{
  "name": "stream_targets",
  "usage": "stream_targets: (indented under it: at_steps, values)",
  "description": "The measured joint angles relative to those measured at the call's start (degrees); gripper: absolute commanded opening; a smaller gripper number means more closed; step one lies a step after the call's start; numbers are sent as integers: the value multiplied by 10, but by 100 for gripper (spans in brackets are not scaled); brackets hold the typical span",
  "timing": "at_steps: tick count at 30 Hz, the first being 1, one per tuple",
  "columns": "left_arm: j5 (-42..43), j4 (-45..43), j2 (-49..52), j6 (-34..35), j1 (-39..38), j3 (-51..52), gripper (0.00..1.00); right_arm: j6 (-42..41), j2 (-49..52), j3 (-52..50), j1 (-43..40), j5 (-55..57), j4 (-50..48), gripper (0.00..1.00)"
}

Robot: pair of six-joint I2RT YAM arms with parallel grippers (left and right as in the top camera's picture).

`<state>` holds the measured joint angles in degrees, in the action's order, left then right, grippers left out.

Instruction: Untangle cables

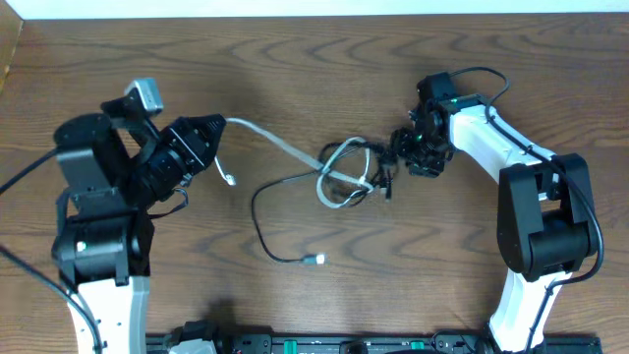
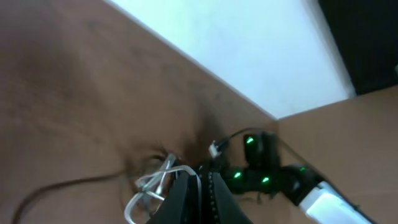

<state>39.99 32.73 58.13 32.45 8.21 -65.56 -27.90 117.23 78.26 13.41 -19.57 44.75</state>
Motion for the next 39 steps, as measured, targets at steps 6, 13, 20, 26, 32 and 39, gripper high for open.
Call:
stream_targets:
  at_steps: [6,13,20,26,32,39]
  values:
    - [-1,49,49,-49,-12,0,7,28,-4,-1,2,1,7,64]
    - [-15,78,111,-103,-65,0,9,36,-24,-20,4,12,18,65]
    - [-139,134,170,-118,-74,0,46,53,-92,-27,4,20,25,69]
    - [-237,151,216,-119,-73,0,53,61,-115,-27,4,19,25,69]
    - [-203,133,261,-142,-76,0,53,67,-115,-27,4,14,26,70]
    - [-123,78,306,-191,-139,0,53,68,-115,-27,4,13,26,72]
